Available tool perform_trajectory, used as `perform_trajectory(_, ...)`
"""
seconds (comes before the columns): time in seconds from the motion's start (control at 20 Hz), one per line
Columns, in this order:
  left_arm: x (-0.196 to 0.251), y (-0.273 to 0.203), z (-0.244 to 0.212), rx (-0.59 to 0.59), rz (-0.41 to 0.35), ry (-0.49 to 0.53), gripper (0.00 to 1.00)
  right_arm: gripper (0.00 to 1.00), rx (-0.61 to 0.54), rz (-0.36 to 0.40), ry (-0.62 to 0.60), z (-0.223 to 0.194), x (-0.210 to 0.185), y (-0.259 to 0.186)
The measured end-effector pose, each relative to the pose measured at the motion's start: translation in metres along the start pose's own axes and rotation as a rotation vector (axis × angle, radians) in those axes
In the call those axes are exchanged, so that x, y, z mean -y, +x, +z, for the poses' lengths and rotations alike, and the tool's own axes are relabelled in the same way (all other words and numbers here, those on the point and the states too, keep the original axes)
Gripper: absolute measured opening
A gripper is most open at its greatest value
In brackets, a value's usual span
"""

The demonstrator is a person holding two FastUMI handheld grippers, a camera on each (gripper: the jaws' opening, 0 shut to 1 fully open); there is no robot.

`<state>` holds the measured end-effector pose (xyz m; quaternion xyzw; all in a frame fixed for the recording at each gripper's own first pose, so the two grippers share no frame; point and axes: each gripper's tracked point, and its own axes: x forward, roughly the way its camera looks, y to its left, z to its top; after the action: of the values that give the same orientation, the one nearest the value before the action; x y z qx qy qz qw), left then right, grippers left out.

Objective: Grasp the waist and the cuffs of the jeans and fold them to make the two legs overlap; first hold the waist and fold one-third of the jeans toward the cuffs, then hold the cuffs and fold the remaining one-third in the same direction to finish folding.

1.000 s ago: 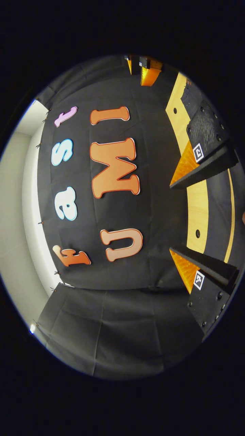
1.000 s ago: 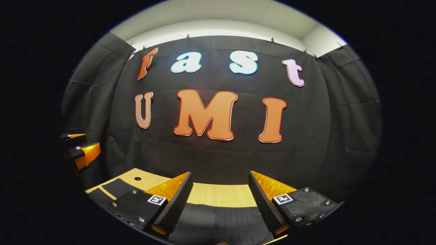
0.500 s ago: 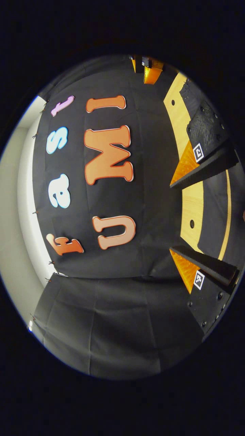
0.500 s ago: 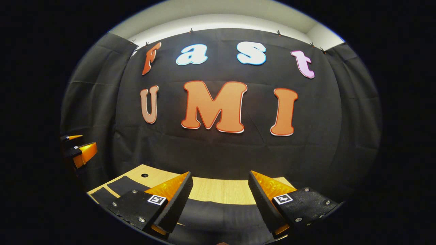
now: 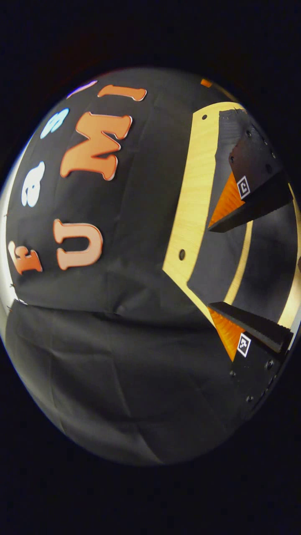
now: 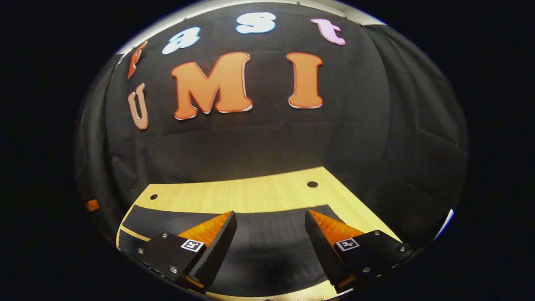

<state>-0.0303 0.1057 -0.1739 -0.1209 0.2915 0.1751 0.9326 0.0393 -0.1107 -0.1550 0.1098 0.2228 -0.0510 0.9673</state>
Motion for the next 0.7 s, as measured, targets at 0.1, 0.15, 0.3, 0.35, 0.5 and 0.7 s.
perform_trajectory(0.1, -0.022, 0.009, -0.026, -0.102, 0.037, -0.052, 0.99, 0.98, -0.091, -0.025, 0.080, -0.023, 0.022, 0.006)
perform_trajectory(0.15, -0.035, 0.012, -0.040, -0.156, 0.066, -0.074, 0.98, 0.98, -0.140, -0.038, 0.123, -0.037, 0.032, 0.006)
perform_trajectory(0.3, -0.057, 0.025, -0.066, -0.266, 0.108, -0.137, 0.99, 0.98, -0.274, -0.105, 0.219, -0.077, 0.065, 0.013)
perform_trajectory(0.35, -0.063, 0.031, -0.071, -0.294, 0.122, -0.153, 0.99, 0.98, -0.306, -0.125, 0.248, -0.089, 0.076, 0.011)
perform_trajectory(0.5, -0.071, 0.045, -0.088, -0.372, 0.167, -0.199, 0.99, 0.99, -0.389, -0.193, 0.325, -0.118, 0.105, 0.016)
perform_trajectory(0.7, -0.086, 0.061, -0.112, -0.498, 0.208, -0.277, 0.99, 0.99, -0.484, -0.255, 0.481, -0.149, 0.137, 0.021)
